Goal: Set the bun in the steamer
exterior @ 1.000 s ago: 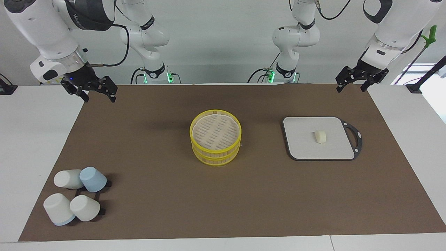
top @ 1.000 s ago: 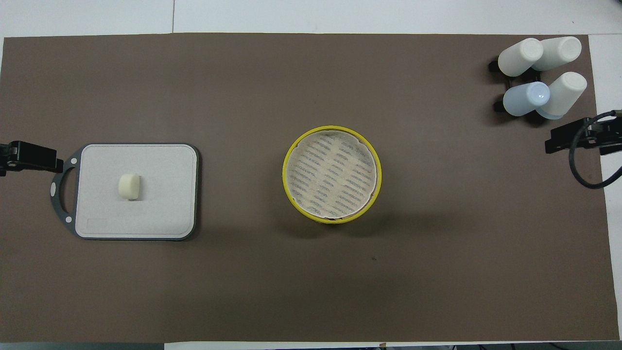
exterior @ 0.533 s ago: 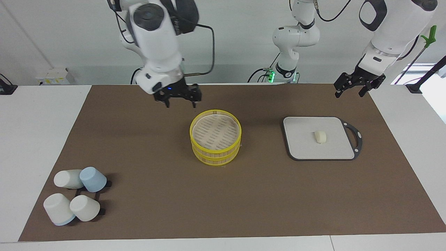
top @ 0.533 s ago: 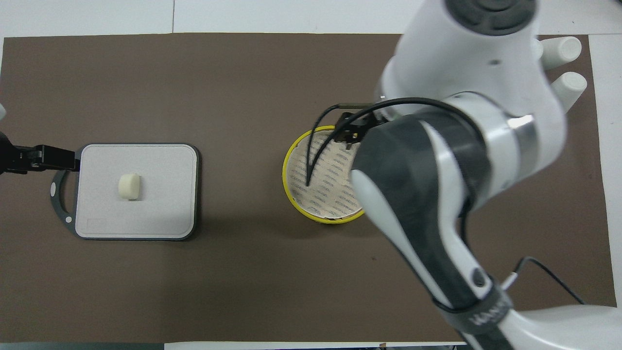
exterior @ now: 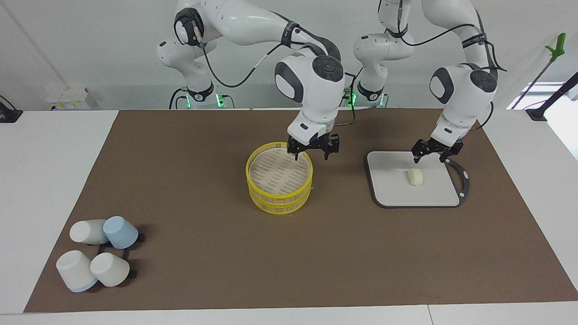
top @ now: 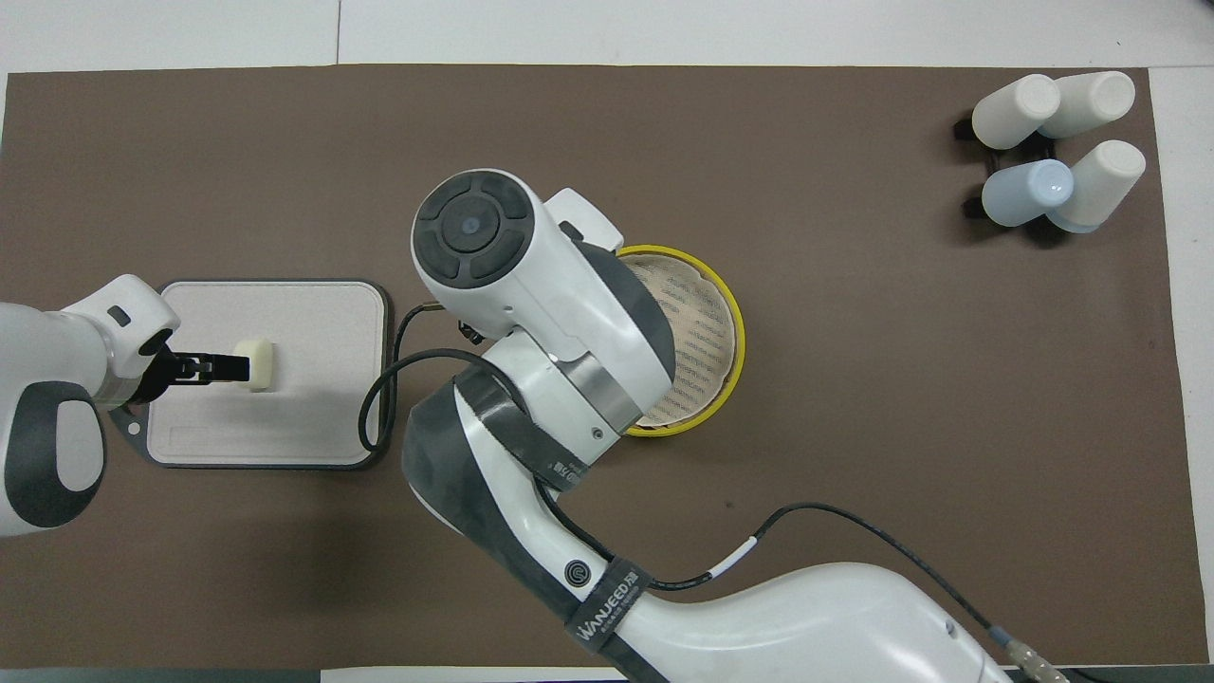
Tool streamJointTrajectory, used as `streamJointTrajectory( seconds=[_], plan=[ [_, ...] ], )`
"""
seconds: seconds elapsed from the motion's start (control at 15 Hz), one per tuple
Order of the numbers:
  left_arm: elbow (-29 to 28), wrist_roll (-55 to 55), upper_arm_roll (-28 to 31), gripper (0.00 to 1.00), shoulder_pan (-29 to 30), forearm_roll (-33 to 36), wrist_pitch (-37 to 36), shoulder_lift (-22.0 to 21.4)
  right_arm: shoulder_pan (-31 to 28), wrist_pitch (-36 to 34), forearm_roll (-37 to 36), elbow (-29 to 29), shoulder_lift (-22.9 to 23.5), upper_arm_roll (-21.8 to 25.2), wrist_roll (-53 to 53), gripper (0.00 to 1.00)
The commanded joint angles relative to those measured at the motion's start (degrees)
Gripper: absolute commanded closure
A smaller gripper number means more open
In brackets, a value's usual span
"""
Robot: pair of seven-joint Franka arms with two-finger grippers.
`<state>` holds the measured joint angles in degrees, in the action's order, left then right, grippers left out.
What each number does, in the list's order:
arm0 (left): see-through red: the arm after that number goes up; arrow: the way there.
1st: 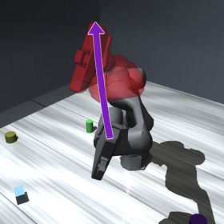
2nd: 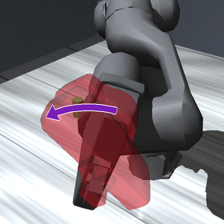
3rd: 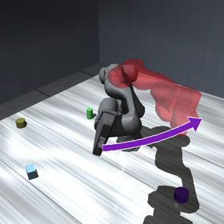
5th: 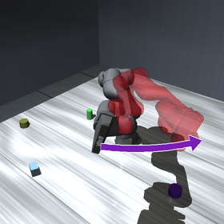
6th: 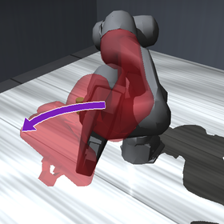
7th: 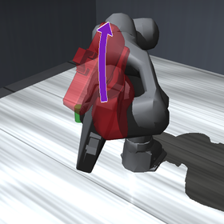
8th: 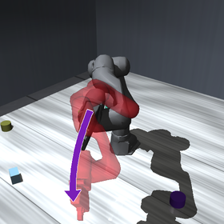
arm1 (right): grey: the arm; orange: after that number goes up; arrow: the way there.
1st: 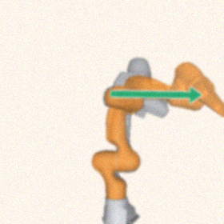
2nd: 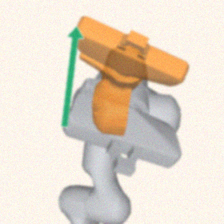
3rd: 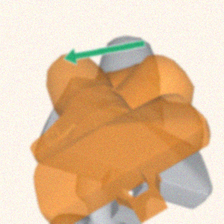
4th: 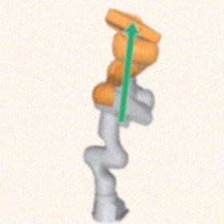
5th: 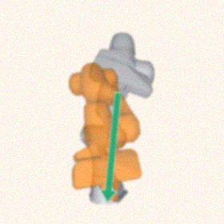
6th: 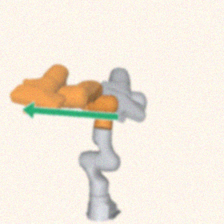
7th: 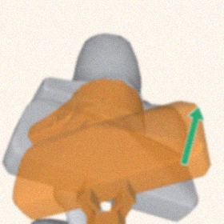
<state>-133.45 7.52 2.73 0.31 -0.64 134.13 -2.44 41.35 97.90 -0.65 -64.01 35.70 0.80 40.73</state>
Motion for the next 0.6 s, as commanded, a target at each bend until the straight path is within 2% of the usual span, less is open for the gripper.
streamJointTrajectory(
  seconds=[0.0,0.27,0.4,0.47,0.53],
  plan=[
    [-1.1,0.0,0.0,0.00,-1.2,0.6,5.1,2.8,-0.9,4.9,-0.4,-4.5,-1.3,0.2,-0.2,0.00],
    [-1.4,0.6,0.0,0.00,-1.2,0.6,9.3,4.9,-0.7,13.0,0.1,-13.5,-4.8,-0.2,-0.3,0.00],
    [-1.6,0.7,0.0,0.00,-1.2,0.6,10.4,5.6,0.5,15.6,0.1,-18.1,-6.5,-0.3,-0.4,0.13],
    [-1.8,0.3,-0.1,0.00,-1.3,0.6,11.8,6.0,0.8,16.3,0.1,-19.4,-7.2,-0.3,-0.3,0.16],
    [-2.5,0.2,0.0,0.06,-1.7,0.6,12.6,6.0,0.8,16.4,0.1,-20.0,-7.4,-0.3,-0.3,0.16]
  ],
)
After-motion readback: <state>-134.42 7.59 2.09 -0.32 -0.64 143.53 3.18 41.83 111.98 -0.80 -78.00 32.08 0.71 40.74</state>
